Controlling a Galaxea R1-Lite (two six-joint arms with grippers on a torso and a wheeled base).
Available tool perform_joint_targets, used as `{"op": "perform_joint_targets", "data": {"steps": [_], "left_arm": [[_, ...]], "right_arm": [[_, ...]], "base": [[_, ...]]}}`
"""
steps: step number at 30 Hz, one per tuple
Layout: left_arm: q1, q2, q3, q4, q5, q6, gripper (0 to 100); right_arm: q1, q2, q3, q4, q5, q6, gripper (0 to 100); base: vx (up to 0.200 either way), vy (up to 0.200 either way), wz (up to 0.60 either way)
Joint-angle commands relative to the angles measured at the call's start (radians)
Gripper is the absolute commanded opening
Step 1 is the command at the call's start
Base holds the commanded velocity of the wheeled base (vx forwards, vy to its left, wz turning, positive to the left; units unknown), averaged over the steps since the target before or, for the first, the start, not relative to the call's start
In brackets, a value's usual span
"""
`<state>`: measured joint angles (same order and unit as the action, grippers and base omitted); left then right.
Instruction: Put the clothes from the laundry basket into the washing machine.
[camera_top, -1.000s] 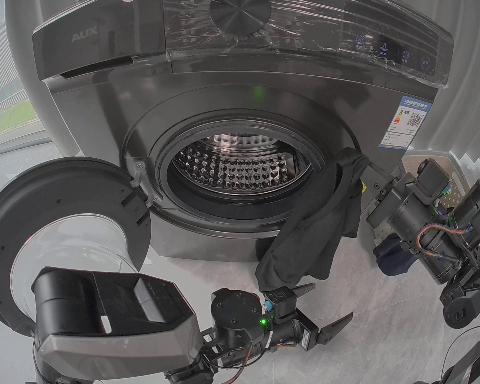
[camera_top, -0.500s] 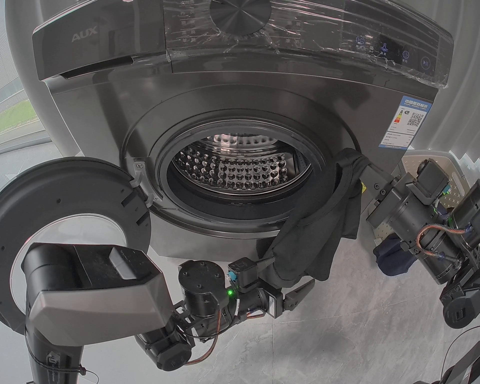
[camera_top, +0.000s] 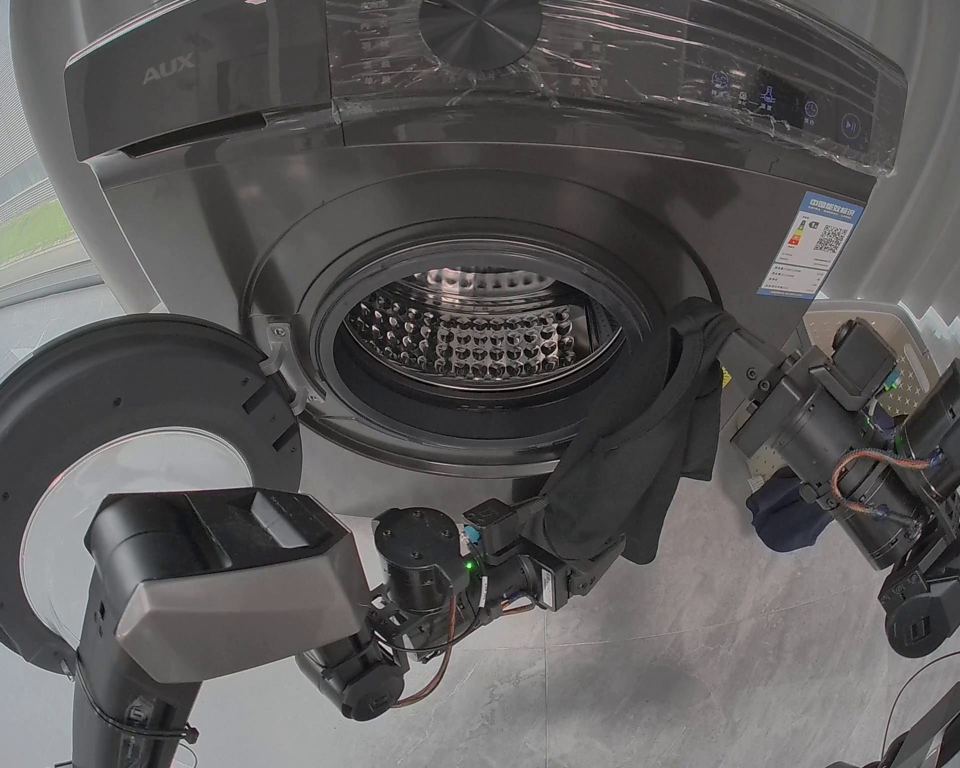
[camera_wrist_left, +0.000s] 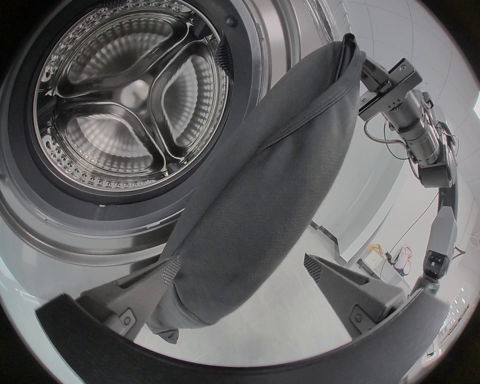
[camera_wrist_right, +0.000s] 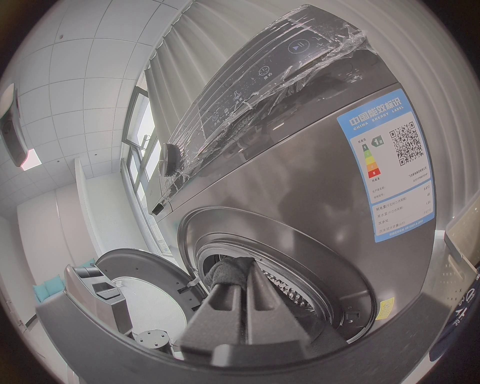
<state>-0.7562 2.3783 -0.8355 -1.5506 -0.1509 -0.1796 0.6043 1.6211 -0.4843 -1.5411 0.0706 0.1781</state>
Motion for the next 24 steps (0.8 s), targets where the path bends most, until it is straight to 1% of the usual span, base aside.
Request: {"op": "perform_joint_targets", "data": {"steps": [1, 5, 6, 9, 10, 12, 13, 15, 18, 19, 20, 21, 24], "left_arm": [[0.000, 0.071, -0.074, 0.000, 0.002, -0.003, 100], [-0.003, 0.110, -0.131, 0.000, 0.007, -0.003, 100], [-0.002, 0.114, -0.139, 0.000, 0.007, -0.003, 0], [-0.002, 0.119, -0.160, -0.002, 0.010, -0.001, 0], [0.000, 0.114, -0.165, -0.002, 0.011, 0.003, 0], [0.000, 0.076, -0.152, -0.003, 0.025, 0.023, 0], [0.000, 0.047, -0.139, -0.003, 0.034, 0.026, 0], [0.000, -0.008, -0.088, -0.002, 0.045, 0.025, 0], [0.000, -0.134, 0.038, -0.002, 0.054, 0.028, 0], [0.000, -0.146, 0.053, -0.002, 0.057, 0.028, 0], [-0.006, -0.208, 0.130, -0.002, 0.076, 0.028, 0], [-0.008, -0.245, 0.176, -0.002, 0.089, 0.026, 0], [0.000, -0.344, 0.280, -0.002, 0.114, 0.026, 0]], "right_arm": [[0.000, 0.000, -0.002, -0.001, 0.000, 0.000, 0], [0.000, 0.000, -0.002, -0.001, 0.000, 0.000, 0], [0.000, 0.000, -0.002, -0.001, 0.000, 0.000, 0], [0.000, -0.001, -0.002, -0.001, 0.000, 0.000, 0], [0.000, -0.003, -0.002, -0.001, 0.000, 0.000, 0], [-0.001, -0.001, 0.000, -0.001, 0.000, 0.000, 0], [-0.003, 0.000, 0.000, -0.001, 0.000, 0.000, 0], [-0.004, 0.002, 0.001, -0.001, 0.000, 0.000, 0], [-0.006, 0.002, 0.003, -0.001, -0.003, 0.000, 0], [-0.008, 0.002, 0.003, -0.001, -0.003, 0.000, 0], [-0.009, 0.002, 0.003, -0.001, -0.005, 0.000, 0], [-0.011, 0.002, 0.004, -0.001, -0.005, 0.000, 0], [-0.011, 0.002, 0.009, -0.001, -0.005, 0.000, 0]], "base": [[0.000, 0.000, 0.00], [0.000, 0.000, 0.00], [0.000, 0.000, 0.00], [0.000, 0.000, 0.00], [0.000, 0.000, 0.00], [0.000, 0.000, 0.00], [0.000, 0.000, 0.00], [0.000, 0.000, 0.00], [0.000, 0.000, 0.00], [0.000, 0.000, 0.00], [0.000, 0.000, 0.00], [0.000, 0.000, 0.00], [0.000, 0.000, 0.00]]}}
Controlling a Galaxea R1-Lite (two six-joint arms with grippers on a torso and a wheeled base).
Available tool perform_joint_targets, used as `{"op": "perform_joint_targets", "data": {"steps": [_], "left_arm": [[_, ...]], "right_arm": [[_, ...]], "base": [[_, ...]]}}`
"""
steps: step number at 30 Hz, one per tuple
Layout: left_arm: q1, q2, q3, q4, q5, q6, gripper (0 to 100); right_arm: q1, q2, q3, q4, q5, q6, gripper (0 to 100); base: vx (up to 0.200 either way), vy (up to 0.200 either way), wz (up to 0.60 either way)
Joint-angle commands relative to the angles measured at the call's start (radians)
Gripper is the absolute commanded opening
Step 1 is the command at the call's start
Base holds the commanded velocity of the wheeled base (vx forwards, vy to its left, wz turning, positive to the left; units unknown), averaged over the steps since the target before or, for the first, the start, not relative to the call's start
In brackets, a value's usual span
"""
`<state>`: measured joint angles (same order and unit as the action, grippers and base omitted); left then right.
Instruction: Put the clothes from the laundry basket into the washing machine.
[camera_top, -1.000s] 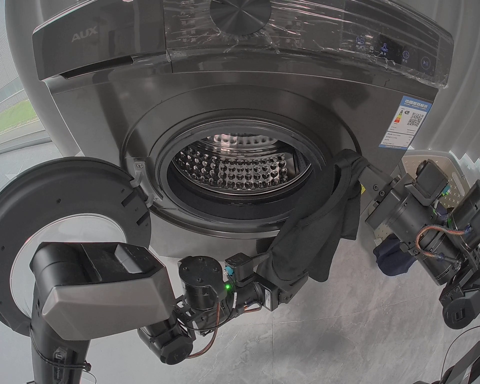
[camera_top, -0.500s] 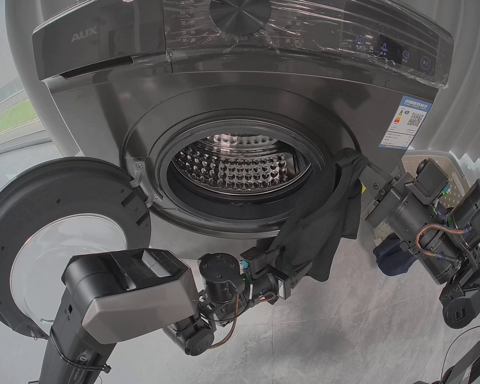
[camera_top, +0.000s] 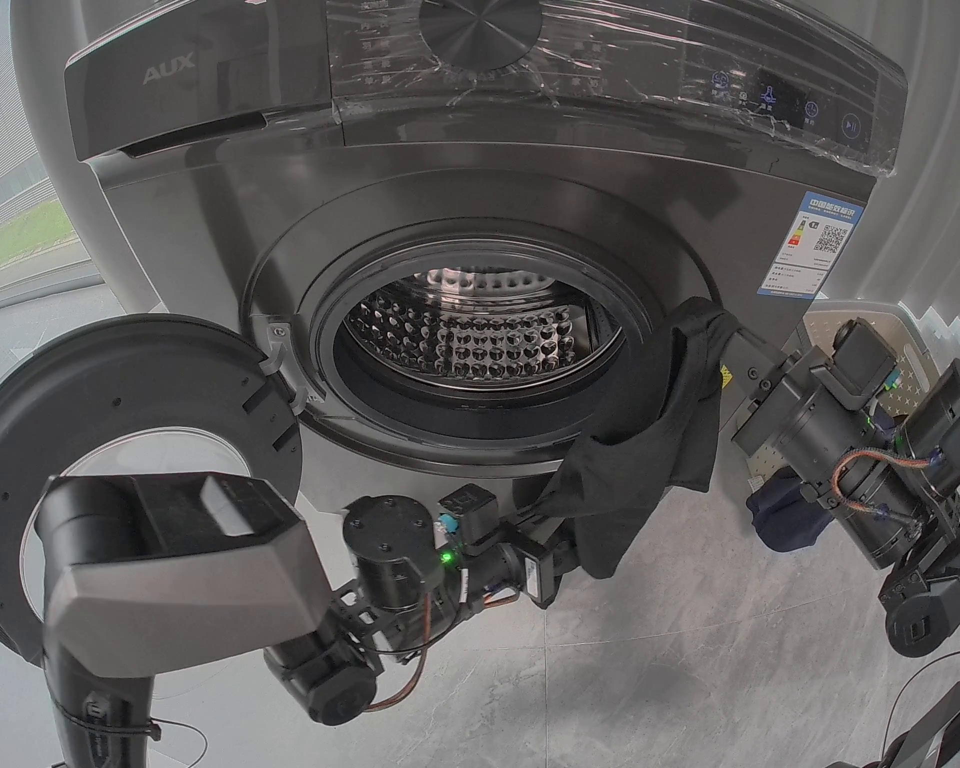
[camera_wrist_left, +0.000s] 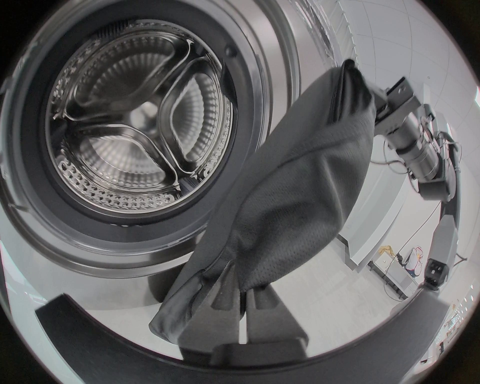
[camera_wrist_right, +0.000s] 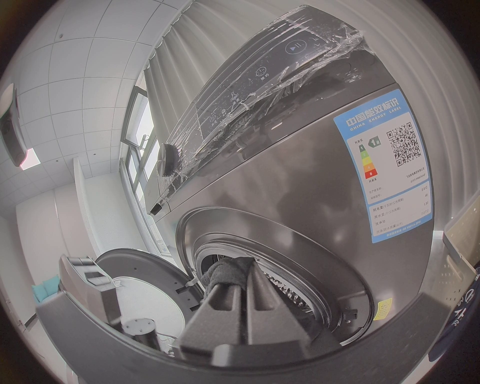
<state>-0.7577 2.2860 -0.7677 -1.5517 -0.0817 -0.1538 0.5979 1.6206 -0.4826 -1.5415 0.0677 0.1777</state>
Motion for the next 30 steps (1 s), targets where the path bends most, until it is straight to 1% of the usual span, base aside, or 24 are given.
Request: {"op": "perform_joint_targets", "data": {"steps": [1, 3, 4, 5, 6, 7, 10, 11, 13, 14, 15, 16, 20, 23, 26, 30], "left_arm": [[0.003, -0.280, 0.243, -0.001, 0.051, 0.000, 0], [0.024, -0.341, 0.300, 0.001, 0.057, 0.000, 0], [0.024, -0.341, 0.300, 0.001, 0.057, 0.000, 0], [0.058, -0.401, 0.366, 0.002, 0.056, 0.003, 0], [0.063, -0.408, 0.375, 0.002, 0.056, 0.003, 0], [0.097, -0.464, 0.424, 0.002, 0.056, 0.002, 0], [0.152, -0.546, 0.467, 0.002, 0.054, -0.001, 0], [0.156, -0.554, 0.470, 0.002, 0.053, -0.001, 0], [0.212, -0.605, 0.462, 0.002, 0.045, -0.012, 0], [0.224, -0.619, 0.458, 0.002, 0.043, -0.012, 0], [0.233, -0.626, 0.452, 0.002, 0.040, -0.004, 0], [0.239, -0.635, 0.441, 0.001, 0.037, -0.003, 0], [0.259, -0.668, 0.401, 0.001, 0.036, -0.010, 0], [0.288, -0.684, 0.373, 0.001, 0.036, -0.004, 0], [0.294, -0.714, 0.347, 0.002, 0.033, -0.007, 0], [0.287, -0.740, 0.346, 0.001, 0.026, -0.001, 0]], "right_arm": [[-0.004, 0.002, 0.009, 0.001, -0.002, 0.000, 0], [-0.004, 0.002, 0.012, 0.000, -0.003, 0.000, 0], [-0.004, 0.002, 0.012, 0.000, -0.003, 0.000, 0], [-0.006, 0.001, 0.012, 0.001, -0.003, 0.000, 0], [-0.006, 0.001, 0.012, 0.001, -0.003, 0.000, 0], [-0.007, -0.002, 0.015, 0.008, -0.003, 0.000, 0], [-0.007, -0.005, 0.022, 0.011, -0.003, 0.000, 0], [-0.009, -0.005, 0.022, 0.011, -0.005, 0.000, 0], [-0.007, -0.002, 0.030, 0.011, -0.005, 0.000, 0], [-0.007, 0.001, 0.036, 0.009, -0.005, -0.001, 0], [-0.004, 0.002, 0.047, 0.003, -0.005, -0.001, 0], [0.003, 0.002, 0.056, 0.000, -0.005, -0.006, 0], [0.007, 0.001, 0.065, 0.000, -0.003, -0.010, 0], [0.007, -0.005, 0.073, 0.000, 0.000, -0.017, 0], [0.007, -0.007, 0.084, 0.000, 0.000, -0.018, 0], [0.008, -0.007, 0.088, 0.000, 0.004, -0.023, 0]], "base": [[0.000, 0.000, 0.00], [0.000, 0.000, 0.00], [0.000, 0.000, 0.00], [0.000, 0.000, 0.00], [0.000, 0.000, 0.00], [0.000, 0.000, 0.00], [0.000, 0.000, 0.00], [0.000, 0.000, 0.00], [0.000, 0.000, 0.00], [0.000, 0.000, 0.00], [0.000, 0.000, 0.00], [0.000, 0.000, 0.00], [0.000, 0.000, 0.00], [0.000, 0.000, 0.00], [0.000, 0.000, 0.00], [0.000, 0.000, 0.00]]}}
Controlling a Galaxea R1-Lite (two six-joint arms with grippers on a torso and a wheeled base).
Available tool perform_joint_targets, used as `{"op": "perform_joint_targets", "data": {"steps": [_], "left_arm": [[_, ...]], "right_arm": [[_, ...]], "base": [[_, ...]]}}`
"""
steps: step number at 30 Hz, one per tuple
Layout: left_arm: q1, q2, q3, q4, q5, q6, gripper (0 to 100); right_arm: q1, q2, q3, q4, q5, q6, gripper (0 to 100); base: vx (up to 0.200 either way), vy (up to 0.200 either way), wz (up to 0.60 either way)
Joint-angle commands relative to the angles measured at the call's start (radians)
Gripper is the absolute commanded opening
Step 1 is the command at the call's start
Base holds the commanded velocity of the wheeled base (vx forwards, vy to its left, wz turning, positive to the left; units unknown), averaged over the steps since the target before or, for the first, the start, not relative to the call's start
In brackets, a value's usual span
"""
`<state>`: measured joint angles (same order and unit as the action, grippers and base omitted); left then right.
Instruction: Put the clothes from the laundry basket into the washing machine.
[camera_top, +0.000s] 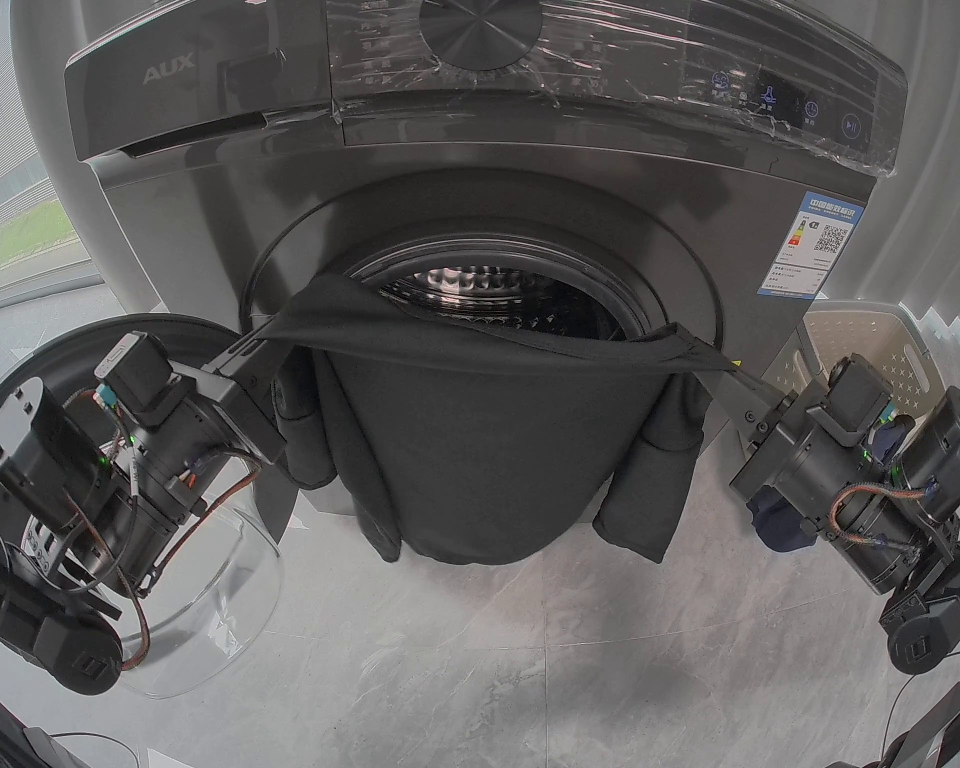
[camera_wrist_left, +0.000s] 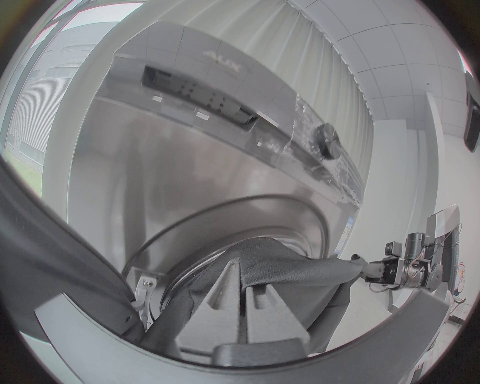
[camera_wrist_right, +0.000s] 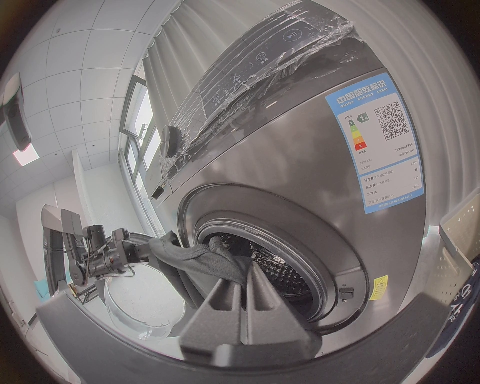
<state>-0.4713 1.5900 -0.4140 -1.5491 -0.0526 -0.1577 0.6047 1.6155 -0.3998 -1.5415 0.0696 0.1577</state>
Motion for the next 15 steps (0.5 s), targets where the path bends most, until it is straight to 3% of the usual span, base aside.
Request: {"op": "perform_joint_targets", "data": {"steps": [1, 15], "left_arm": [[0.000, -0.050, -0.008, 0.000, -0.012, 0.003, 0], [-0.001, -0.077, -0.012, 0.000, -0.027, 0.003, 0]], "right_arm": [[0.001, -0.002, 0.006, 0.000, 0.003, -0.012, 0], [-0.005, -0.045, -0.025, 0.006, -0.005, -0.033, 0]], "base": [[0.000, 0.000, 0.00], [0.000, 0.000, 0.00]]}}
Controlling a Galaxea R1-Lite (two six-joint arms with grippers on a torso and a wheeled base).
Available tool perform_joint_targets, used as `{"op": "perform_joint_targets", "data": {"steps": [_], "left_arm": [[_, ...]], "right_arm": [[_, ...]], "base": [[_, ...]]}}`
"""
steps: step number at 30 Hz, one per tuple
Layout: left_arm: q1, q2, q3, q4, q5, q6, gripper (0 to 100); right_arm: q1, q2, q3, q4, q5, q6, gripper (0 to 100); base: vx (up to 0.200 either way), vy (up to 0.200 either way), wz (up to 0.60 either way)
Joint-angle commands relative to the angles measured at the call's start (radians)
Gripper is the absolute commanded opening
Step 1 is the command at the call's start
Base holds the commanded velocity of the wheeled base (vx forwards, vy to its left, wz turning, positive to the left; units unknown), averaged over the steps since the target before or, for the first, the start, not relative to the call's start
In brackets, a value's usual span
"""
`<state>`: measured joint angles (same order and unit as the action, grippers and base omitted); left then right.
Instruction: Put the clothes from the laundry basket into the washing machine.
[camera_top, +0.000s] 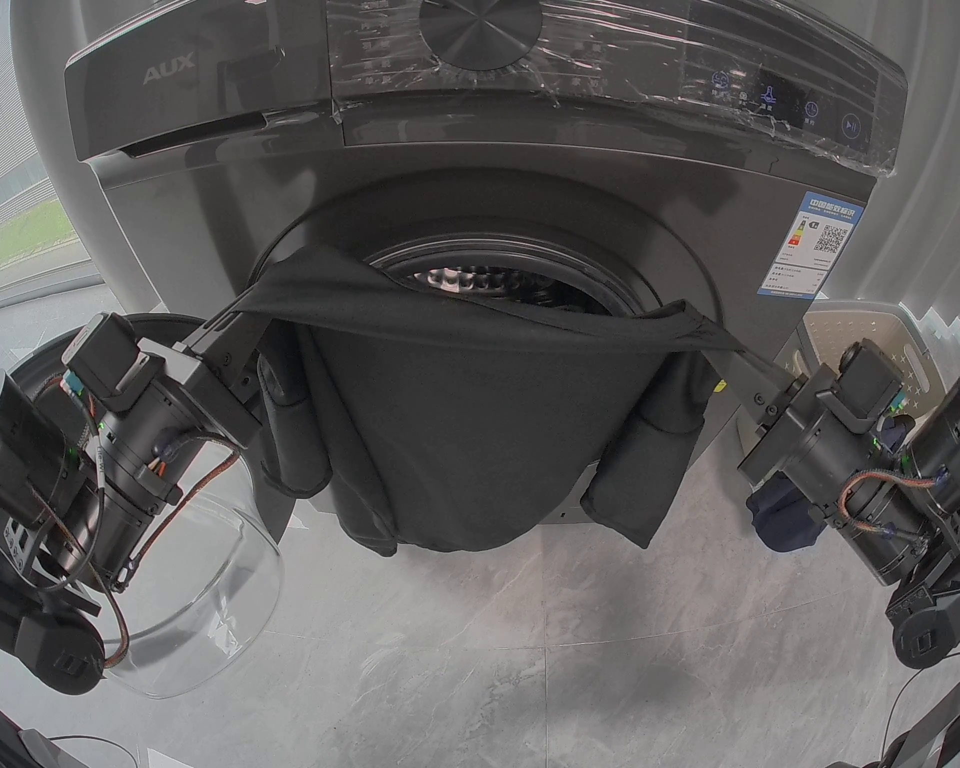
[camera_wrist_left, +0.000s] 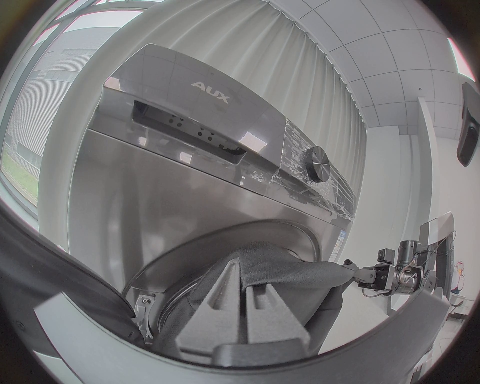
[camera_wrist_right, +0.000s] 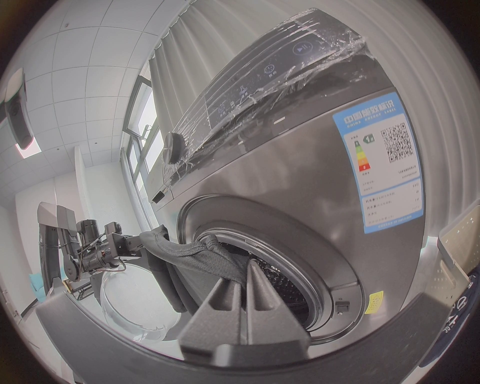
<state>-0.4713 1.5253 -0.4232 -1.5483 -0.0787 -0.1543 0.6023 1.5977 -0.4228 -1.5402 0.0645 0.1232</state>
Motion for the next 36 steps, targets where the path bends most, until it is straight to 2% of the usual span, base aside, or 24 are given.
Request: {"op": "perform_joint_targets", "data": {"steps": [1, 9, 14, 18, 19, 20, 23, 30, 31, 36], "left_arm": [[-0.001, -0.017, -0.003, -0.001, -0.001, -0.001, 0], [-0.004, -0.022, 0.001, -0.001, -0.012, -0.001, 0], [-0.032, -0.020, 0.001, -0.001, -0.013, -0.002, 0], [-0.133, -0.001, 0.009, 0.001, -0.010, 0.001, 0], [-0.133, -0.001, 0.009, 0.001, -0.010, 0.001, 0], [-0.205, 0.026, 0.011, 0.001, -0.009, 0.024, 0], [-0.230, 0.061, 0.006, -0.001, -0.007, 0.053, 0], [-0.233, 0.081, -0.016, -0.001, -0.003, 0.055, 0], [-0.234, 0.081, -0.020, -0.001, -0.001, 0.055, 0], [-0.234, 0.079, -0.022, -0.001, 0.000, 0.055, 0]], "right_arm": [[-0.004, -0.031, -0.002, 0.008, 0.000, 0.000, 0], [-0.009, -0.042, -0.008, 0.011, 0.001, -0.004, 0], [-0.010, -0.067, -0.008, 0.023, 0.003, -0.017, 0], [0.004, -0.062, 0.041, 0.048, 0.006, -0.019, 0], [0.004, -0.062, 0.041, 0.048, 0.006, -0.019, 0], [0.007, -0.054, 0.071, 0.051, 0.008, -0.020, 0], [0.020, -0.002, 0.098, 0.052, 0.006, -0.017, 0], [0.037, 0.232, 0.101, 0.011, 0.020, -0.053, 0], [0.066, 0.265, 0.101, 0.008, 0.023, -0.050, 100], [0.097, 0.404, 0.113, 0.003, 0.023, -0.046, 100]], "base": [[0.000, 0.000, 0.00], [0.000, 0.000, 0.00], [0.000, 0.000, 0.00], [0.000, 0.000, 0.00], [0.000, 0.000, 0.00], [0.000, 0.000, 0.00], [0.000, 0.000, 0.00], [0.000, 0.000, 0.00], [0.000, 0.000, 0.00], [0.000, 0.000, 0.00]]}}
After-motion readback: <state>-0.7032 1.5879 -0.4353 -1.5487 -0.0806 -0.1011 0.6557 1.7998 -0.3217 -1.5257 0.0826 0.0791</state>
